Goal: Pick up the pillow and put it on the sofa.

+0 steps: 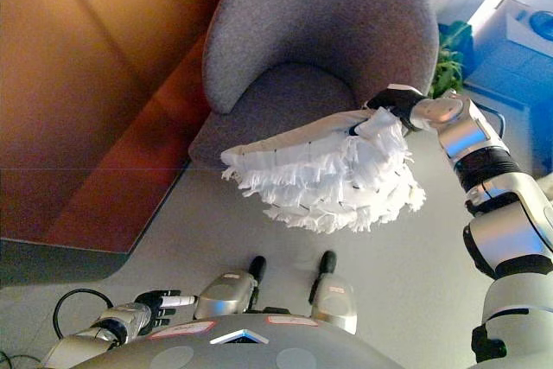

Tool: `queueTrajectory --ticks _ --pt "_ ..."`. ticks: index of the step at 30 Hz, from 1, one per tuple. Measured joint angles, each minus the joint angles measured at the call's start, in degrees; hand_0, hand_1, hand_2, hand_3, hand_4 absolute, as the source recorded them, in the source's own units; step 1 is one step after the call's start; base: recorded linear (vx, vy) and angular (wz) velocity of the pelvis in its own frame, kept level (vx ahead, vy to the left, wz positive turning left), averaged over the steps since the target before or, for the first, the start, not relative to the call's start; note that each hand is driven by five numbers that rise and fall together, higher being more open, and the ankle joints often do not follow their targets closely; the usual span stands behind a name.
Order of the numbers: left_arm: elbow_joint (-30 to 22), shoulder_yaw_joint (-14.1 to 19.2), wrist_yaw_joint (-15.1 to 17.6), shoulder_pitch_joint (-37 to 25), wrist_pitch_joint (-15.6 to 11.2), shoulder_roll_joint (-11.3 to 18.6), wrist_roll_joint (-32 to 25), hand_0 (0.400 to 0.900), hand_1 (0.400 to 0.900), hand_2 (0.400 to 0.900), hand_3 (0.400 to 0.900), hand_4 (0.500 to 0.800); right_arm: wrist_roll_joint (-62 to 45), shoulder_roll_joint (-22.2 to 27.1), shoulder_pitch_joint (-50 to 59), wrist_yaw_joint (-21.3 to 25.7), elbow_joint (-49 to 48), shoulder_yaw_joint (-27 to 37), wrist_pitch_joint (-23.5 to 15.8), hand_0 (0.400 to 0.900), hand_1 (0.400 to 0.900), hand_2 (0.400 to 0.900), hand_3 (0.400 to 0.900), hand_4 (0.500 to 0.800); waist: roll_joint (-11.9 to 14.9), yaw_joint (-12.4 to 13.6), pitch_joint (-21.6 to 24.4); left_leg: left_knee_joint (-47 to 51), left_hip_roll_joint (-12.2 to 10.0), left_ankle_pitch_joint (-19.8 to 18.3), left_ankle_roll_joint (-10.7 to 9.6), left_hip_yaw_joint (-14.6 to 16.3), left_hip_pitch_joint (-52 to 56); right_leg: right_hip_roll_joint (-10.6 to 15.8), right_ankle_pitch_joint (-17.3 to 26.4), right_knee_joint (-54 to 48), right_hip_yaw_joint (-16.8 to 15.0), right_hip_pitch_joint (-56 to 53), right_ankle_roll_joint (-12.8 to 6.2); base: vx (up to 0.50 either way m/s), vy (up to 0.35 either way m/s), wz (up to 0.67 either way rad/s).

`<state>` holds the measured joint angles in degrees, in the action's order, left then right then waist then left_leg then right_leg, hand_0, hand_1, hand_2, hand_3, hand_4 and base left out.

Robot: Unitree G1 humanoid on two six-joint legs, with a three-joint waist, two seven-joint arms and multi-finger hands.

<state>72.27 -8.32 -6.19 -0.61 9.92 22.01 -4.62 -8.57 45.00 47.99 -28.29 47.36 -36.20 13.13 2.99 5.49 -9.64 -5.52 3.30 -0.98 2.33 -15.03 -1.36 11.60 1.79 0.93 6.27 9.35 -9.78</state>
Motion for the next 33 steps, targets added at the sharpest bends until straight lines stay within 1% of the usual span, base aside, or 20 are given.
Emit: queueTrajectory --ticks 2,3,4,5,6,7,8,9,10,11,12,13,14,16,19,21,22,26,29,33 --pt "0.5 0.0 0.1 0.5 -0.3 0.0 0.0 0.900 0.900 0.900 0.900 0.800 -0.2 0.3 0.9 -1.5 3.0 0.0 0.0 0.400 0.400 0.400 0.400 0.500 0.7 -0.5 0.4 0.1 0.1 -1.1 -1.5 -2.9 0.7 -0.1 0.4 -1.9 0.3 -1.3 0.60 0.33 -0.248 0.33" --pt "0.6 0.3 0.2 1.0 -0.6 0.1 -0.1 0.900 0.900 0.900 0.900 0.800 -0.2 0.5 1.5 -2.8 4.3 0.0 0.0 0.400 0.400 0.400 0.400 0.500 1.5 -0.4 0.9 0.5 0.1 -1.6 -2.4 -3.1 1.0 -0.2 0.3 -1.9 0.6 -2.3 0.80 0.28 -0.147 0.38" --pt "1.1 0.9 0.4 1.4 -0.8 -0.1 -0.1 0.900 0.900 0.900 0.900 0.800 -0.1 0.8 2.2 -3.6 4.9 -0.2 0.0 0.400 0.400 0.400 0.400 0.500 1.8 -0.5 1.3 0.3 -0.6 -2.4 -3.6 -2.6 1.2 -0.7 3.4 -2.6 0.4 -3.4 2.99 0.29 -0.163 0.49" --pt "1.9 1.1 0.4 1.8 -1.0 -0.5 -0.1 0.900 0.900 0.900 0.900 0.800 -0.1 0.8 3.0 -4.3 6.3 -0.3 -0.2 0.400 0.400 0.400 0.400 0.500 1.4 -0.4 1.5 -0.7 -2.7 -3.6 -5.3 0.0 1.3 -1.6 6.1 -1.8 1.4 -3.8 5.14 0.28 -0.230 0.49" --pt "2.1 1.1 0.7 2.1 -1.1 -1.3 -0.1 0.900 0.900 0.900 0.900 0.800 0.0 1.2 3.4 -4.6 7.5 -0.8 -0.2 0.400 0.400 0.400 0.400 0.500 0.2 -0.4 1.7 -4.0 -5.2 -5.0 -6.9 2.9 0.6 -3.4 5.7 -1.5 2.9 -5.1 5.97 0.27 -0.295 0.62" --pt "1.9 1.1 0.8 2.6 -1.1 -1.9 -0.1 0.900 0.900 0.900 0.900 0.800 0.1 1.5 3.4 -4.6 8.3 -0.9 -0.2 0.400 0.400 0.400 0.400 0.500 0.1 0.1 1.7 -7.9 -6.1 -5.6 -7.3 5.2 -1.0 -4.3 5.5 -2.0 3.8 -6.2 7.09 0.23 -0.277 0.94" --pt "1.9 1.1 0.5 2.7 -1.1 -2.3 0.0 0.900 0.900 0.900 0.900 0.800 0.1 2.3 3.4 -4.7 8.8 -1.1 0.2 0.400 0.400 0.400 0.400 0.500 0.6 0.9 1.2 -14.8 -6.6 -5.6 -7.9 8.5 -5.1 -4.9 5.6 -4.2 4.9 -8.2 8.11 0.26 -0.236 0.92" --pt "1.5 1.0 0.2 2.8 -1.1 -2.7 0.3 0.900 0.900 0.900 0.900 0.800 0.1 3.2 3.4 -4.6 9.0 -1.4 0.7 0.400 0.400 0.400 0.400 0.500 0.7 1.8 1.0 -17.0 -7.6 -4.8 -7.7 12.0 -7.5 -5.4 5.8 -6.0 6.7 -9.9 8.81 0.20 -0.154 0.88" --pt "1.2 0.7 -0.5 2.8 -1.2 -3.1 0.5 0.900 0.900 0.900 0.900 0.800 0.1 4.1 3.5 -4.4 9.9 -1.6 1.2 0.400 0.400 0.400 0.400 0.500 0.6 2.0 0.9 -15.3 -8.5 -4.6 -7.6 14.8 -8.9 -5.6 4.8 -5.9 8.8 -10.2 9.23 0.15 -0.089 0.54" --pt "0.1 -0.1 -1.2 2.8 -1.1 -3.2 0.5 0.900 0.900 0.900 0.900 0.800 0.1 5.2 3.7 -4.4 11.4 -1.5 2.0 0.400 0.400 0.400 0.400 0.500 0.3 2.2 1.0 -12.9 -9.5 -3.1 -7.5 16.4 -9.7 -6.0 4.1 -5.8 11.0 -10.7 9.72 0.14 -0.046 0.41" --pt "-0.9 -0.1 -1.3 2.9 -1.2 -3.2 0.5 0.900 0.900 0.900 0.900 0.800 0.2 5.9 3.8 -4.4 11.9 -1.5 2.8 0.400 0.400 0.400 0.400 0.500 0.1 2.7 0.9 -10.7 -10.2 -2.2 -7.6 16.7 -9.7 -6.5 3.7 -5.9 11.7 -11.1 9.82 0.20 -0.033 0.24" --pt "-1.1 -0.1 -1.3 3.4 -1.1 -3.3 0.4 0.900 0.900 0.900 0.900 0.800 0.0 5.9 4.6 -4.4 13.2 -1.5 3.2 0.400 0.400 0.400 0.400 0.500 0.0 2.7 0.9 -7.9 -10.3 -1.3 -7.6 16.5 -8.8 -6.8 3.3 -5.9 12.3 -11.6 9.74 0.24 -0.041 0.24" --pt "-0.8 -0.1 -1.2 4.1 -0.9 -3.7 0.5 0.900 0.900 0.900 0.900 0.800 -0.1 5.9 6.5 -4.6 16.3 -1.5 3.2 0.400 0.400 0.400 0.400 0.500 -0.5 2.6 0.9 -3.8 -10.5 0.2 -8.3 16.4 -7.1 -6.9 2.8 -5.9 13.0 -12.2 9.45 0.22 -0.050 0.26" --pt "-0.6 -0.1 -1.1 5.6 -1.2 -5.1 0.5 0.900 0.900 0.900 0.900 0.800 0.6 6.7 11.1 -4.8 22.1 -1.6 4.0 0.400 0.400 0.400 0.400 0.500 -3.2 2.8 1.7 1.5 -11.1 3.8 -8.6 16.6 -4.1 -7.9 2.1 -5.9 13.4 -12.3 8.55 0.19 -0.051 0.17" --pt "-0.6 -0.1 0.0 5.5 -2.0 -4.6 0.6 0.900 0.900 0.900 0.900 0.800 1.6 8.8 15.7 -4.9 26.6 -1.5 4.9 0.400 0.400 0.400 0.400 0.500 -2.6 2.9 1.3 5.4 -9.2 5.3 -7.4 16.0 -3.1 -6.5 1.8 -5.9 12.0 -12.2 7.15 0.17 -0.053 0.18" --pt "-0.7 0.5 -0.1 5.5 -2.6 -4.1 0.6 0.900 0.900 0.900 0.900 0.800 2.2 10.1 17.6 -4.7 26.8 -1.3 5.3 0.400 0.400 0.400 0.400 0.500 -2.6 4.0 1.3 6.6 -8.4 5.6 -6.9 15.6 -2.6 -5.8 1.4 -5.9 11.5 -12.3 6.53 0.11 -0.041 0.17" --pt "-0.7 0.7 -0.1 5.5 -2.8 -3.6 0.8 0.900 0.900 0.900 0.900 0.800 2.4 10.3 18.2 -4.4 26.8 -1.3 5.3 0.900 0.900 0.900 0.900 0.800 -2.6 4.6 1.3 6.9 -8.3 5.6 -6.9 15.3 -2.4 -5.7 1.3 -5.9 11.5 -12.4 6.39 0.06 -0.040 0.12" --pt "-0.7 0.8 -0.2 5.6 -3.1 -1.7 1.8 0.900 0.900 0.900 0.900 0.800 2.8 10.2 20.2 -2.6 26.9 -1.3 6.4 0.900 0.900 0.900 0.900 0.800 -3.1 6.5 1.7 7.1 -8.5 6.0 -7.1 14.4 -3.2 -5.7 0.9 -5.9 11.5 -12.1 5.94 -0.05 -0.035 0.08" --pt "-0.7 0.8 -0.7 5.8 -3.1 -1.6 1.8 0.900 0.900 0.900 0.900 0.800 2.8 10.2 21.3 -0.8 26.9 -1.3 6.8 0.900 0.900 0.900 0.900 0.800 -3.6 7.4 2.0 7.9 -8.8 7.0 -7.3 13.8 -4.5 -6.0 0.9 -5.9 11.6 -10.7 6.11 -0.04 -0.016 0.00" --pt "-0.7 0.8 -0.9 7.0 -3.4 -1.6 1.7 0.900 0.900 0.900 0.900 0.800 4.5 10.2 21.4 -0.2 26.9 -1.3 6.8 0.900 0.900 0.900 0.900 0.800 -3.6 7.7 2.0 8.0 -8.7 7.2 -7.3 13.6 -4.6 -6.0 0.9 -5.9 11.6 -10.8 6.11 0.03 -0.020 -0.05"
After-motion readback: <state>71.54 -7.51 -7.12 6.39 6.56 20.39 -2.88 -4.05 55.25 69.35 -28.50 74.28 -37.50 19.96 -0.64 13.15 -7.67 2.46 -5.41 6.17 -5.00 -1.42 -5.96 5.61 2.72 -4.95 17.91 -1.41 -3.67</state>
